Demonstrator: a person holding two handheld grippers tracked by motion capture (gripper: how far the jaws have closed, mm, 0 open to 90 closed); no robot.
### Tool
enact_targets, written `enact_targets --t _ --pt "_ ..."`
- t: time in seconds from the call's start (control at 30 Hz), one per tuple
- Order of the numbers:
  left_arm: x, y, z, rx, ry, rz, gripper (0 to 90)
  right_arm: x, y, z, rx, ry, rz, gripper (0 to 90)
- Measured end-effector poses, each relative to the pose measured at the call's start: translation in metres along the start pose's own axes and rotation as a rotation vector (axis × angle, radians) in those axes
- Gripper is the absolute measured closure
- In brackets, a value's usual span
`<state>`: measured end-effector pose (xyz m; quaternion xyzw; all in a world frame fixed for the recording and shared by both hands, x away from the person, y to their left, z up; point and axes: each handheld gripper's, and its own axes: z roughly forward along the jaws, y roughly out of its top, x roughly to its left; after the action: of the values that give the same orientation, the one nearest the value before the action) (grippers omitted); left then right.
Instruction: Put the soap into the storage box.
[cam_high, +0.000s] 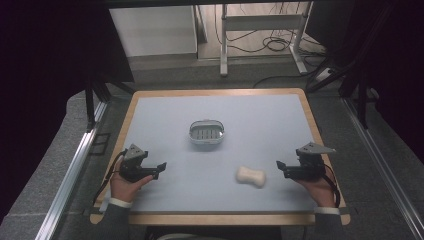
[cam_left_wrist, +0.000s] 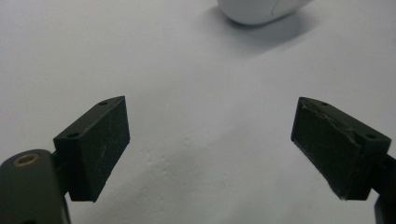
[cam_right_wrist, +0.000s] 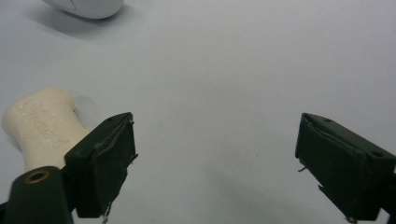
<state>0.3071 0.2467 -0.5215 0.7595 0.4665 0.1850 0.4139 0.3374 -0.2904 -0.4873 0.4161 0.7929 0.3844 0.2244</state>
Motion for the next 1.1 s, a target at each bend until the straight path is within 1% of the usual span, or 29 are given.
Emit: enact_targets --t 0.07,0.1,0.2,0.23,0.27,0.37,0.4,0.5,0.53,0.57,0.7,0.73,0.77,0.8,0.83,0.87,0.9,0.93,1.03,1.1 --pt "0.0 0.0 0.002 0.007 0.008 0.004 13.4 -0.005 -0.003 -0.001 -0.002 0.005 -0.003 13.5" --pt "0.0 0.0 0.003 0.014 0.001 0.005 13.4 -0.006 -0.004 -0.001 -0.001 0.006 -0.003 13.9" --pt "0.0 0.0 0.003 0.02 -0.001 0.003 13.1 -0.007 -0.006 -0.002 0.0 0.002 -0.001 14.7" --pt "0.0 0.0 0.002 0.026 -0.003 0.008 13.2 -0.008 -0.006 -0.002 0.007 -0.004 -0.003 14.9" --pt "0.001 0.0 0.0 0.037 -0.011 0.024 13.5 -0.009 -0.007 -0.002 0.01 -0.004 0.003 15.6" --pt "0.0 -0.001 -0.004 0.041 -0.004 0.031 14.1 -0.007 -0.008 -0.002 0.015 0.014 0.007 16.7" --pt "0.0 -0.001 -0.004 0.041 -0.004 0.031 14.0 -0.007 -0.007 -0.002 0.019 0.013 0.005 16.9" --pt "-0.001 -0.002 -0.009 0.045 0.004 0.034 14.0 -0.004 -0.005 -0.001 0.021 0.018 -0.016 17.5" --pt "-0.001 -0.002 -0.009 0.045 0.004 0.034 14.0 -0.004 -0.005 -0.001 0.021 0.018 -0.016 17.5" --pt "0.0 -0.002 -0.01 0.041 0.0 0.033 14.0 -0.002 -0.003 0.0 0.02 0.026 -0.025 17.7" --pt "0.001 -0.001 -0.012 0.035 -0.004 0.029 14.0 0.001 -0.001 0.005 0.021 0.042 -0.03 17.9" --pt "0.001 -0.001 -0.012 0.043 -0.004 0.037 14.0 0.002 0.0 0.008 0.029 0.042 -0.041 17.9" --pt "-0.001 -0.001 -0.011 0.049 0.004 0.05 14.0 0.002 0.0 0.009 0.033 0.043 -0.042 17.9" --pt "-0.001 -0.001 -0.011 0.049 0.004 0.05 14.0 0.003 0.002 0.009 0.035 0.046 -0.046 17.9" --pt "-0.004 0.0 -0.01 0.053 0.008 0.067 13.9 0.003 0.004 0.008 0.03 0.053 -0.047 17.9" --pt "-0.004 0.0 -0.01 0.053 0.008 0.067 13.9 0.003 0.004 0.008 0.03 0.053 -0.047 17.9" --pt "-0.007 0.001 -0.01 0.058 0.006 0.08 13.9 0.004 0.008 0.005 0.018 0.075 -0.056 19.0" --pt "-0.008 0.002 -0.009 0.063 0.007 0.088 13.8 0.005 0.009 0.003 0.015 0.079 -0.058 19.5" --pt "-0.009 0.003 -0.009 0.07 0.009 0.095 13.7 0.006 0.013 0.0 0.015 0.091 -0.071 20.7" --pt "-0.009 0.004 -0.01 0.069 0.006 0.092 13.6 0.008 0.018 -0.003 0.021 0.113 -0.089 22.2"
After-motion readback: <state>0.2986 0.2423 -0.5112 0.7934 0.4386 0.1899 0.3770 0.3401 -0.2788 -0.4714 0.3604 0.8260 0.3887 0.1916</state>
